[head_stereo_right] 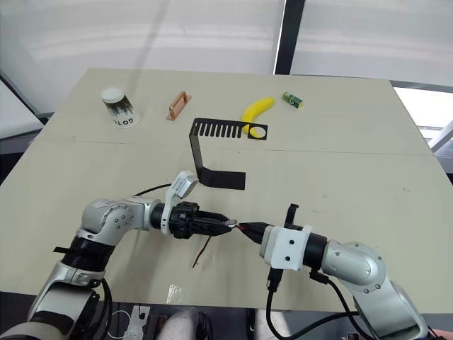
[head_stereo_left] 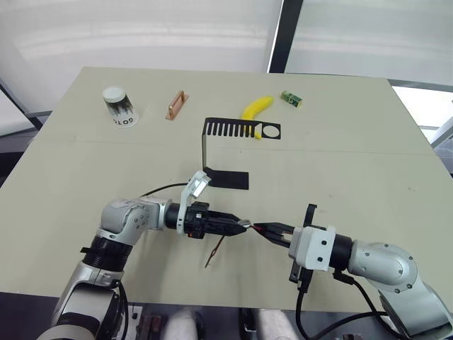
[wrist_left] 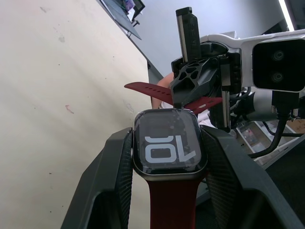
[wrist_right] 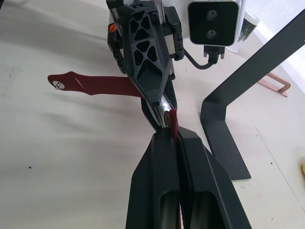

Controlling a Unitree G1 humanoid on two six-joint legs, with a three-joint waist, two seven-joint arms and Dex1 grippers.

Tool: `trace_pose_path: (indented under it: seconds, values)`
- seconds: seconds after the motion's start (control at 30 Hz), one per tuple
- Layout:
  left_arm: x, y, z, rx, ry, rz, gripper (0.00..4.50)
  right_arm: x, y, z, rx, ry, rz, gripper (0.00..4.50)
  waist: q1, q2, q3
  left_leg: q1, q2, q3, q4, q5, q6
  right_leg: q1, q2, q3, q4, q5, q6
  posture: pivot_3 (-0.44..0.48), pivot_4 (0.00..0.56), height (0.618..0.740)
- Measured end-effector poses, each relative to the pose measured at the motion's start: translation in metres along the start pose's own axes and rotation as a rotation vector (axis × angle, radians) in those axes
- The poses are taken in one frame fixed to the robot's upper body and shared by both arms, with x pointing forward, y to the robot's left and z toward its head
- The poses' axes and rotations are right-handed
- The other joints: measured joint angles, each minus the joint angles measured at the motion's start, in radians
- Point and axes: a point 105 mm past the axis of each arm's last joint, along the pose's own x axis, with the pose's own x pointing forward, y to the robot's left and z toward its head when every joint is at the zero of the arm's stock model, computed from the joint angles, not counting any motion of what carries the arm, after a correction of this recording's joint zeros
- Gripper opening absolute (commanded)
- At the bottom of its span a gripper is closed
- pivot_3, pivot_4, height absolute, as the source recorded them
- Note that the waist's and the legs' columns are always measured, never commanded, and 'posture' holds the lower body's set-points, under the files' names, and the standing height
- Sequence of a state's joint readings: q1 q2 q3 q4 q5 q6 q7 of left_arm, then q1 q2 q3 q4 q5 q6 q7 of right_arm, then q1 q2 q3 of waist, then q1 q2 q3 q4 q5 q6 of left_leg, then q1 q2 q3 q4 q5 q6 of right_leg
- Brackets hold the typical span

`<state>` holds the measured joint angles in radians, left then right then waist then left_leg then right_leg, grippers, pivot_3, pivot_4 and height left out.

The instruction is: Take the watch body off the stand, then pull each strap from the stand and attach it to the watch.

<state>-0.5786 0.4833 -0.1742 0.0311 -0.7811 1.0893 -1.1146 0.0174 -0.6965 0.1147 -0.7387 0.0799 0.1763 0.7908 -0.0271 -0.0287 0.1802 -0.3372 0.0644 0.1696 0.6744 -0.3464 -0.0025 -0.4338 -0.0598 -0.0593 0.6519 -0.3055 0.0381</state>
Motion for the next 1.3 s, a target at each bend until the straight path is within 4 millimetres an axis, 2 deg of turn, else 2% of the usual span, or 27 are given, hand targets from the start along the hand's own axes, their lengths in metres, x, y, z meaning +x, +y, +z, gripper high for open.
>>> trace_pose_path:
  seconds: [1.3]
  values:
    - [0.0016, 0.0058, -0.0009, 0.018, 0.020, 0.067, 1.62, 0.0076, 0.0033, -0.0083, -0.039, 0.046, 0.024, 0.00, 0.000, 0.000, 0.000, -0.004, 0.000, 0.000, 0.000, 0.000, 0.000, -0.005, 0.000, 0.000, 0.000, 0.000, 0.000, 0.000, 0.150, 0.729]
